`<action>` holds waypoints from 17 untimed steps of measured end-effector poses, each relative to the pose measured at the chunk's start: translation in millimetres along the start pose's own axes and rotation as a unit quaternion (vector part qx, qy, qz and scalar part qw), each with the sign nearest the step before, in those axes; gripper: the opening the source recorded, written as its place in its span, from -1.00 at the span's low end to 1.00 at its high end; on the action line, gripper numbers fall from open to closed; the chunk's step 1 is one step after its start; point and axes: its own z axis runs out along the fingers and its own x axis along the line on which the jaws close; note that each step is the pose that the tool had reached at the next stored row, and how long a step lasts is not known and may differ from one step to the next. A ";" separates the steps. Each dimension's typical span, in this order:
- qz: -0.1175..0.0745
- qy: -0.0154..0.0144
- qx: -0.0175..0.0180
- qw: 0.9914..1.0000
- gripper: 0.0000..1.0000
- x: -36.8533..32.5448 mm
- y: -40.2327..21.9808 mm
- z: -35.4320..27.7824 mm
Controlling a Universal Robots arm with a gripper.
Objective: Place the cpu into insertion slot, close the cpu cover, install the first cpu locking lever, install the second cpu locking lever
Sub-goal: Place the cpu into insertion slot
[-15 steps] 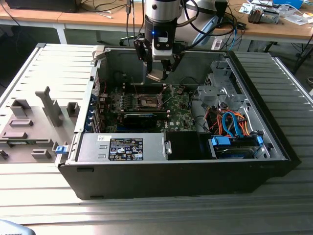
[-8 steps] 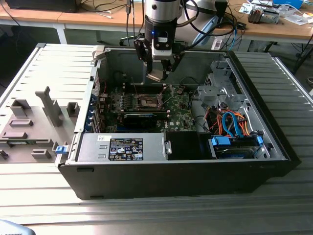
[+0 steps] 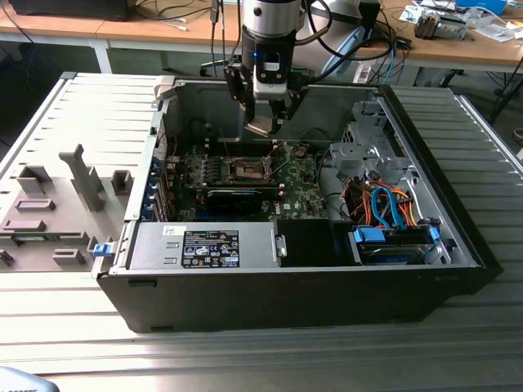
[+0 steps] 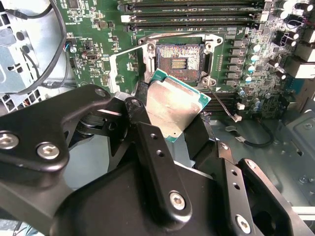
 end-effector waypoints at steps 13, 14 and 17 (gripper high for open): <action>0.010 -0.001 0.000 1.000 0.09 0.0 0.0 0.2; 0.010 -0.001 0.000 1.000 0.09 0.0 0.0 0.2; 0.013 -0.001 0.000 1.000 0.09 0.0 0.0 0.3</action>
